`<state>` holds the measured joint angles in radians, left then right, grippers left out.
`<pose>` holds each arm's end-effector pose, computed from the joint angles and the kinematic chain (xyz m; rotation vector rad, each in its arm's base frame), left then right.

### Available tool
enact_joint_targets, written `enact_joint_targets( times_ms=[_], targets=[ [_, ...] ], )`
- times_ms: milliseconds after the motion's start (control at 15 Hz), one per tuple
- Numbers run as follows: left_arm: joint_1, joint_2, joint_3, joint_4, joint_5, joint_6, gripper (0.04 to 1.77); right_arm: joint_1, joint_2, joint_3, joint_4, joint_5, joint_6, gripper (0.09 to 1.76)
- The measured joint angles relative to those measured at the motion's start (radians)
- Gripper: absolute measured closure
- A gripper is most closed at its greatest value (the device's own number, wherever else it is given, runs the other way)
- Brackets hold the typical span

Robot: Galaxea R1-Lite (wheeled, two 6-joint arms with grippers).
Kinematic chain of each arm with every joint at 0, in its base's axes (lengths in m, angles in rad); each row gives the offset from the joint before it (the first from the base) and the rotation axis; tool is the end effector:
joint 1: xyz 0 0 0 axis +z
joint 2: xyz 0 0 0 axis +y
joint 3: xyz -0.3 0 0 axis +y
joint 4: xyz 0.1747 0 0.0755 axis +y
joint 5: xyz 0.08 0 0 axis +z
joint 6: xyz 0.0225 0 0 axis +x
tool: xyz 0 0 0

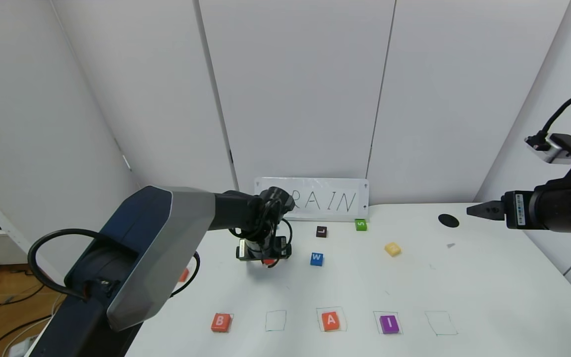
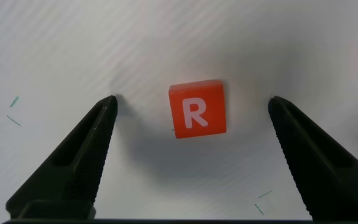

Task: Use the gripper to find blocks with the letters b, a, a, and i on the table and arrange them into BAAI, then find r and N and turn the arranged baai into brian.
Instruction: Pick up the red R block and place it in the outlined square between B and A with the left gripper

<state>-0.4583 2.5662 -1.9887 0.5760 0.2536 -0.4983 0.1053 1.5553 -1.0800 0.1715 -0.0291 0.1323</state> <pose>0.4334 -0.2075 0.0381 -0.0451 1.0859 0.0905 0.2656 0.0274 0.2254 0.0842 0.6491 0.0307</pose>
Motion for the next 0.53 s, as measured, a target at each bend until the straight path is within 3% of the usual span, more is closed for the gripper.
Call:
enact_joint_targets(
  times_ms=[200,533],
  targets=[
    [-0.001,0.000,0.001,0.000,0.000,0.001,0.61,0.000,0.000,0.000,0.000,0.000,0.000,0.14],
    [0.000,0.002,0.001,0.001,0.015,0.002,1.14,0.000,0.000,0.000,0.000,0.000,0.000,0.14]
  ],
)
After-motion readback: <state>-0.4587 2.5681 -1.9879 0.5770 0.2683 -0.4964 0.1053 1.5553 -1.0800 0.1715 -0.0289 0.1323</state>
